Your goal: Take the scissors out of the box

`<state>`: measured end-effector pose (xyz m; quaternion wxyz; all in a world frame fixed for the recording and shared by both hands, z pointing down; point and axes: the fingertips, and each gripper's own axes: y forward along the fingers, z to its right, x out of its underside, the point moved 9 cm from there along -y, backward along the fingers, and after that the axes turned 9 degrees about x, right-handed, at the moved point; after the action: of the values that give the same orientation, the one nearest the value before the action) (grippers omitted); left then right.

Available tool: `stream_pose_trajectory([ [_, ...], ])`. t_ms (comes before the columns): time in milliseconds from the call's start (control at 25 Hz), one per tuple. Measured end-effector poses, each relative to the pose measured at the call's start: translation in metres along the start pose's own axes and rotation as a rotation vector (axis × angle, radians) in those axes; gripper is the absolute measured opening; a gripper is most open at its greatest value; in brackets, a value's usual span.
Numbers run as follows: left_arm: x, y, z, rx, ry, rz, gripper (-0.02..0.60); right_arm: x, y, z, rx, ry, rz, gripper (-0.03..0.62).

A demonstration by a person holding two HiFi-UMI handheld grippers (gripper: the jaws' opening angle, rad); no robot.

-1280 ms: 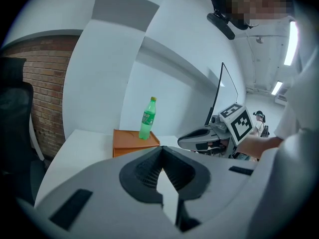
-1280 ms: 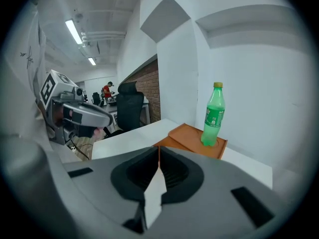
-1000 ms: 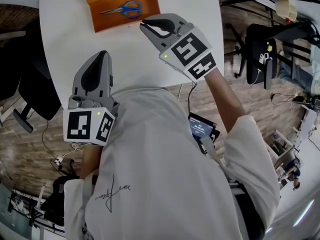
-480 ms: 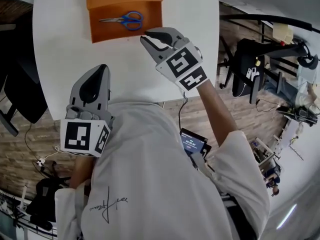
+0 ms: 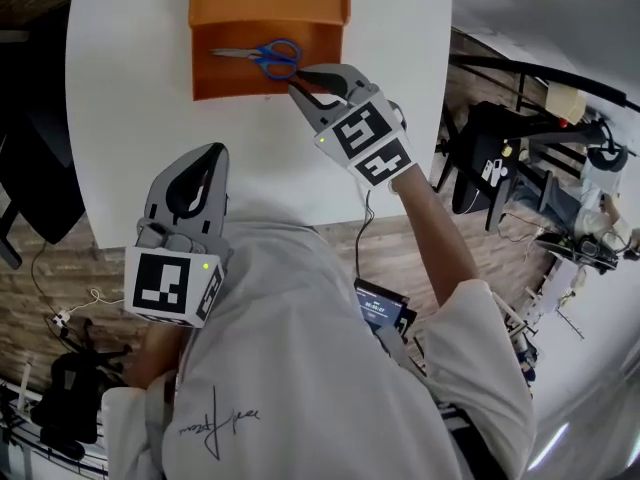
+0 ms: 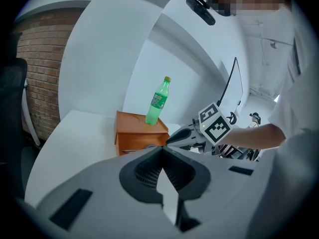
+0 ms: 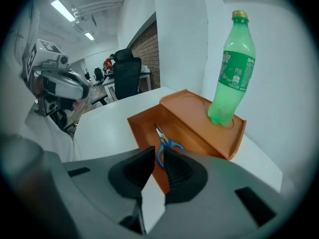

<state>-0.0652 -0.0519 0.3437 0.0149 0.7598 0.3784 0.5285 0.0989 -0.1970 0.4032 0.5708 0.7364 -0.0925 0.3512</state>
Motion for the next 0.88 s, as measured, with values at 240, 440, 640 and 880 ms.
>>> stream_pose_trajectory([
  [240, 0.002, -0.003, -0.008, -0.006, -0.022, -0.002, 0.003, -0.005, 0.016, 0.004, -0.016, -0.050, -0.040, 0.066],
  [440, 0.010, -0.006, -0.010, -0.006, -0.074, -0.009, 0.004, -0.008, 0.029, 0.009, -0.016, -0.075, -0.070, 0.066],
  [640, 0.018, 0.001, -0.002, 0.034, -0.105, -0.024, 0.003, -0.004, 0.044, 0.013, -0.048, -0.088, -0.125, 0.087],
  [880, 0.017, 0.005, -0.008, 0.036, -0.149, -0.006, 0.003, -0.002, 0.060, 0.014, -0.048, -0.191, -0.181, 0.089],
])
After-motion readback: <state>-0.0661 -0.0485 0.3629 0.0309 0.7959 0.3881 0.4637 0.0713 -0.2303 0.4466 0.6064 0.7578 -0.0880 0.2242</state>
